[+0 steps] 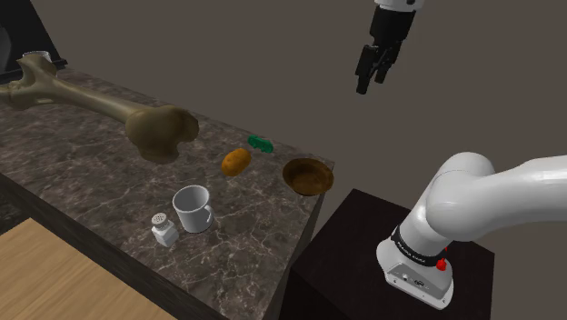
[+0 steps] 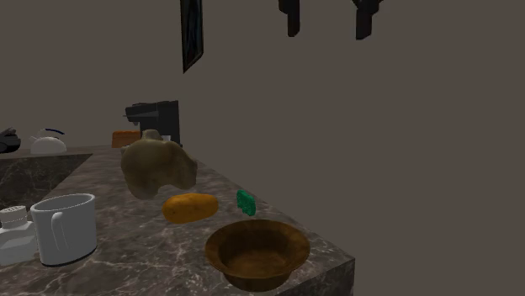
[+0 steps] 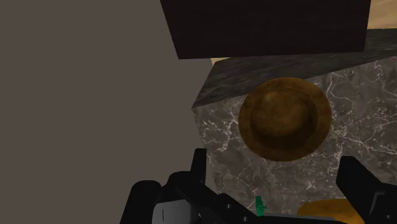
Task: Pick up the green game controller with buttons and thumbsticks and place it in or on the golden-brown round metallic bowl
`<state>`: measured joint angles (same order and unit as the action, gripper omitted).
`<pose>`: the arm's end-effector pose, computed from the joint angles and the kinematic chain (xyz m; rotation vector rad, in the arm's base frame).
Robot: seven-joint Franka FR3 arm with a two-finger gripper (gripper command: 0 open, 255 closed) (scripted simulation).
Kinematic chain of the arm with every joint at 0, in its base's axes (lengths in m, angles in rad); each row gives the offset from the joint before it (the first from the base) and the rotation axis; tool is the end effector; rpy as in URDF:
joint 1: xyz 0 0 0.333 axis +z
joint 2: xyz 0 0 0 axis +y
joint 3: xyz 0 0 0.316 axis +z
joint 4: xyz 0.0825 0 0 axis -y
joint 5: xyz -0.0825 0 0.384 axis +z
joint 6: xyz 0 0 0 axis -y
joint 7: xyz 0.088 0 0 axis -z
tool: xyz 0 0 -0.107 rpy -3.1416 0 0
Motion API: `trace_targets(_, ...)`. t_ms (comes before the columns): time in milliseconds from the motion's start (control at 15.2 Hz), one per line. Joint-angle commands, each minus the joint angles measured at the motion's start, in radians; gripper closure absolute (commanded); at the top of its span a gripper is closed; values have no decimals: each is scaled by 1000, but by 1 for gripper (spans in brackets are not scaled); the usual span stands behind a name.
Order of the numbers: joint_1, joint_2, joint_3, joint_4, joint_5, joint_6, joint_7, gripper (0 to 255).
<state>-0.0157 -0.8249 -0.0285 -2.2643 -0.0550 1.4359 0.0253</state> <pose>0.2808 -0.0226 0.6328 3.1062 -0.1050 -0.0061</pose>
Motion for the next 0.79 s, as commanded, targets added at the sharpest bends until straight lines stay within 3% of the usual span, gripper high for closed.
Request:
trace_targets(0, 0, 0, 0, 0, 0, 0, 0, 0)
trace_targets(726, 14, 287, 3, -67, 27, 344, 29, 0)
